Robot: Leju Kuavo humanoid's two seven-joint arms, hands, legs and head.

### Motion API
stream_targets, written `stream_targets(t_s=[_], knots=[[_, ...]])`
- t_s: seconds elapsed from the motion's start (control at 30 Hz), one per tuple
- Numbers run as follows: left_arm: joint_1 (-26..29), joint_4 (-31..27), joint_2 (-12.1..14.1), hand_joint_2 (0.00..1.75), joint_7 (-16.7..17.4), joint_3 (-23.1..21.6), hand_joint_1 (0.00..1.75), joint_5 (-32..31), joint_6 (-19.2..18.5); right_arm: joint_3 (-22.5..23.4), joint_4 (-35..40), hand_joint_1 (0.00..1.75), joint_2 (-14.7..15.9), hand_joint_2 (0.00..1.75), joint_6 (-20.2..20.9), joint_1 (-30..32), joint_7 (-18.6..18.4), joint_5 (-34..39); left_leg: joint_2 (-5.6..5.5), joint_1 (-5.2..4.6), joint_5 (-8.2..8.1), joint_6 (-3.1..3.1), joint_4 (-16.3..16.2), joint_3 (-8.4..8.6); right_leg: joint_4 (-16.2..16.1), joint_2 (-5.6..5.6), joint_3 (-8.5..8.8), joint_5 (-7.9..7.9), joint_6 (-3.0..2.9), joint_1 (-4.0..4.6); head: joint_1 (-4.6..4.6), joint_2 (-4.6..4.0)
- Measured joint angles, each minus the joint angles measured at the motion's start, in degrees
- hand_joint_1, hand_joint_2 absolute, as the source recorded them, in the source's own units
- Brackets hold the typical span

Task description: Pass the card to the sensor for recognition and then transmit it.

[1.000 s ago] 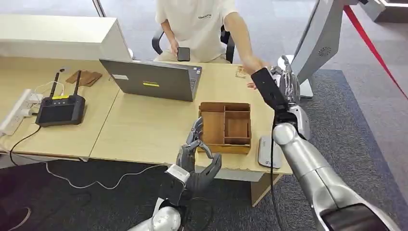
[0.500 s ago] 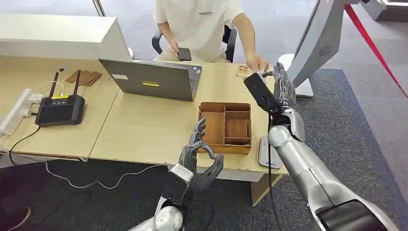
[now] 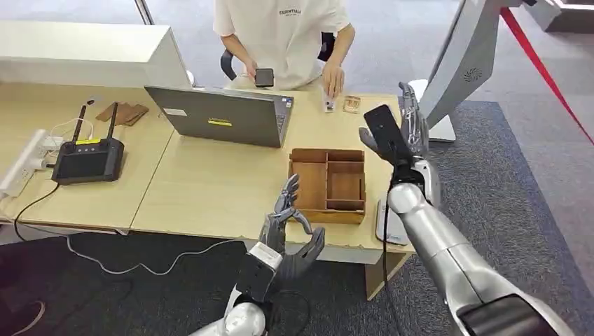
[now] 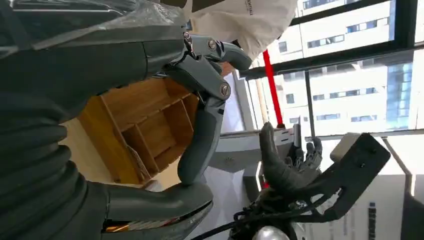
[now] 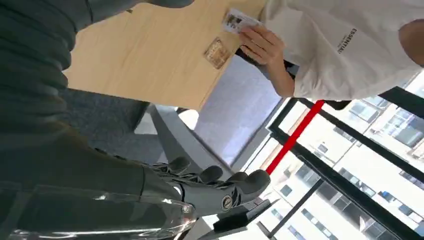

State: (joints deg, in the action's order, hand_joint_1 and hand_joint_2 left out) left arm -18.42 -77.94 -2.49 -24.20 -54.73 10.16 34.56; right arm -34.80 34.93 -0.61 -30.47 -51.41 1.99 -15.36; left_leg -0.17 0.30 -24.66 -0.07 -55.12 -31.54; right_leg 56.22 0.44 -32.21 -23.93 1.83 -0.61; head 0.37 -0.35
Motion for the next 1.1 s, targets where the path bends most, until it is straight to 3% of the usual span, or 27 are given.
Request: stream_targets(t_s=[0.33, 0.67, 1.1], knots=[[1.76, -2.03, 1.81, 1.75, 1.4, 0.52, 0.0, -2.06, 1.44, 1.33, 15.89, 0.0, 1.86, 1.75, -6.12, 11.37, 3.98, 12.5, 0.0, 0.0, -0.01, 0.0, 0.01, 0.01, -0.03, 0.0, 0.01, -0.01, 0.0, 0.0, 0.0, 0.0], [4.09, -4.63, 3.3, 1.75, 2.38, 2.25, 0.0, -5.01, 1.53, 2.77, 30.13, 0.0, 4.42, 1.75, -6.8, 23.77, 9.57, 22.35, -0.01, 0.0, -0.01, 0.0, 0.01, 0.02, -0.05, 0.0, 0.02, -0.02, 0.0, 0.0, 0.02, 0.0], [4.4, -5.6, 3.82, 1.75, 3.41, 2.88, 0.0, -4.79, 1.53, 3.1, 41.55, 0.0, 6.16, 1.75, -6.56, 31.37, 9.85, 19.74, 0.01, 0.0, -0.01, 0.0, 0.02, 0.02, -0.05, 0.01, 0.02, -0.01, -0.01, 0.0, 0.02, 0.0]])
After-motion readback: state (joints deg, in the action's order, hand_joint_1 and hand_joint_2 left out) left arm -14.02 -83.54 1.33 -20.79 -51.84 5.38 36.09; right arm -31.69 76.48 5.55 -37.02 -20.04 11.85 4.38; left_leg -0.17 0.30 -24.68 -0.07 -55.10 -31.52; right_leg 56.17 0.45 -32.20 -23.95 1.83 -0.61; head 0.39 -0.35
